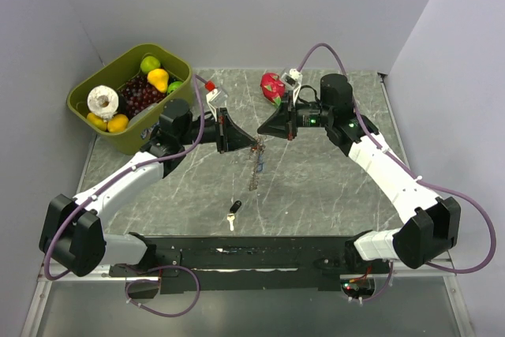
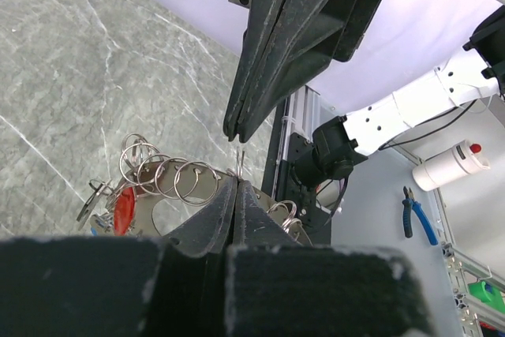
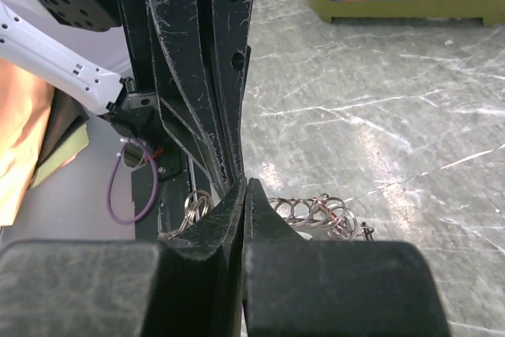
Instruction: Put the keys on the keyring
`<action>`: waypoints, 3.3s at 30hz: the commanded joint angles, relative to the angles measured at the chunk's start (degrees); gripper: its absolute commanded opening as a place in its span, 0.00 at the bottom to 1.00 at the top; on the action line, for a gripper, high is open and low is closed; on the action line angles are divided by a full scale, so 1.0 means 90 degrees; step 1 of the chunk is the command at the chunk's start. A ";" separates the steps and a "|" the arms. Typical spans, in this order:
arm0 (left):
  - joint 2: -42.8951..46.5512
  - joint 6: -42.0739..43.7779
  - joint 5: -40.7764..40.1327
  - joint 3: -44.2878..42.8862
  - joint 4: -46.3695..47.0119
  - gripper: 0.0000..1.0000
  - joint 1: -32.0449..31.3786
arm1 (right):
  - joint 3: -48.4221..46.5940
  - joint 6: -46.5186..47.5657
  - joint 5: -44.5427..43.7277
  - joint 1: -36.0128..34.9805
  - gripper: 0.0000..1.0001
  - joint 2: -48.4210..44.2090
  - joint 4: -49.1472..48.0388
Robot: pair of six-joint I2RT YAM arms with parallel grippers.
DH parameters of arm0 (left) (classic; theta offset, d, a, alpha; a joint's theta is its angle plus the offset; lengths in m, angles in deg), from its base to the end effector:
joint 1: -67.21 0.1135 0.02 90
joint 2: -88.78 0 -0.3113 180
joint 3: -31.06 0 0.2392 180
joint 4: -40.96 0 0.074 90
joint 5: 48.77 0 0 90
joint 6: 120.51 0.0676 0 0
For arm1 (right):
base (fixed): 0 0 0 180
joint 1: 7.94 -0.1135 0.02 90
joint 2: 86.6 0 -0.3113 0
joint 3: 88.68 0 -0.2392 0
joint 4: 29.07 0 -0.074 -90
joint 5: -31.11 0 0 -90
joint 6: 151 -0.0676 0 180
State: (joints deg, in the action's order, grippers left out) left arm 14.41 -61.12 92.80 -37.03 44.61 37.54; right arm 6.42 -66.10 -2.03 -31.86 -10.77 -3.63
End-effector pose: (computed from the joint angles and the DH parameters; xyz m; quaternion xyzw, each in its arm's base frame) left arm 0.2256 -0.1895 0.3818 0.2951 0.6536 -0.5843 0.3799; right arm 0.2389 0.1679 0.4218 -0.3966 0.6479 0.5010 0.4147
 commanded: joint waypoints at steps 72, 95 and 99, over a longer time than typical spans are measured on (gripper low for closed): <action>0.0304 -0.1121 0.0706 0.0405 0.1888 0.51 0.0582 | 0.1100 -0.1679 0.1123 0.0139 0.00 -0.0594 -0.2424; 0.0021 -0.0984 0.0618 0.0111 0.1623 0.33 0.0260 | 0.1120 -0.1689 0.1114 0.0139 0.00 -0.0545 -0.2424; 0.0001 -0.0974 0.0617 0.0082 0.1604 0.30 0.0240 | 0.1100 -0.1699 0.1124 0.0139 0.00 -0.0516 -0.2434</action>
State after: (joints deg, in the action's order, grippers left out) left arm 14.69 -71.22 98.31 -33.67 58.22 40.10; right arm 16.96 -80.94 7.13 -30.77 -14.55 -21.40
